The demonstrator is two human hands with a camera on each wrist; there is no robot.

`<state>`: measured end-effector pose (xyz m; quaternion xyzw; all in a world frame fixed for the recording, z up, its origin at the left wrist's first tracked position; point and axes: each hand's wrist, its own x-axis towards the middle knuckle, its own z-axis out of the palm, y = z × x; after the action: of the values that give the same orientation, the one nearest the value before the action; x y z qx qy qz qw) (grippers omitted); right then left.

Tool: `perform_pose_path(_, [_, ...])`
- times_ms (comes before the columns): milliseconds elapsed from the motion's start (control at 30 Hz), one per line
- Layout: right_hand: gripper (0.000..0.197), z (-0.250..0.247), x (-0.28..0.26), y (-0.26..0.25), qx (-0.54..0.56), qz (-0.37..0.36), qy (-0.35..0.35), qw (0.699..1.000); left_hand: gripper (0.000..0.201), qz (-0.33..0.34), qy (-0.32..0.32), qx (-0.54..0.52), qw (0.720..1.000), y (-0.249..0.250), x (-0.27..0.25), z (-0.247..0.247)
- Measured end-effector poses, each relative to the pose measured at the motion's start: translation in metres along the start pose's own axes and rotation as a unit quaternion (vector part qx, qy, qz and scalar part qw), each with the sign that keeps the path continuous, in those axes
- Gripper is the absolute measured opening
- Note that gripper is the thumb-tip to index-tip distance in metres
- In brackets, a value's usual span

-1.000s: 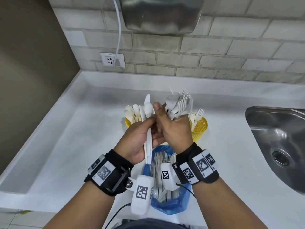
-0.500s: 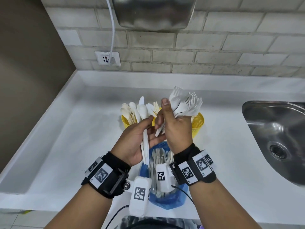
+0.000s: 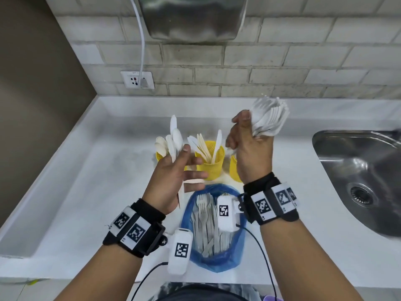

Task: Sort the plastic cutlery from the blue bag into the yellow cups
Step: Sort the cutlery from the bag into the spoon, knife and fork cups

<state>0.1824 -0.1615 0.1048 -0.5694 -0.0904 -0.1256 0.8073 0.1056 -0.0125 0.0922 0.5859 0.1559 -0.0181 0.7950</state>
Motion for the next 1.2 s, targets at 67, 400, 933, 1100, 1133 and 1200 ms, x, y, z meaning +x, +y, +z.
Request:
perform_pose_path(67, [0.034,-0.013,0.011,-0.002,0.014,0.004,0.026,1.000,0.030,0.040,0.025,0.031,0.998,-0.004,0.001,-0.004])
perform_pose_path(400, [0.054,-0.070,0.049,0.030,-0.102,0.085,0.147,0.980,0.038,0.058,-0.011,0.060,0.996,-0.012,0.002,-0.012])
perform_pose_path(933, [0.035,-0.071,0.052,0.075,-0.308,0.078,0.024,0.948,0.031,0.057,-0.052,0.066,0.995,-0.010,0.001,-0.011])
perform_pose_path(1100, [0.019,-0.070,0.050,0.074,-0.380,0.001,-0.006,0.925,0.032,0.062,-0.068,0.068,0.993,-0.010,0.004,-0.008])
perform_pose_path(1133, [0.016,-0.069,0.050,0.075,-0.382,-0.011,-0.001,0.924,0.034,0.064,-0.072,0.070,0.993,-0.010,0.004,-0.008])
perform_pose_path(1200, [0.008,-0.069,0.051,0.074,-0.392,-0.043,0.004,0.919,0.038,0.069,-0.075,0.070,0.992,-0.010,0.004,-0.007])
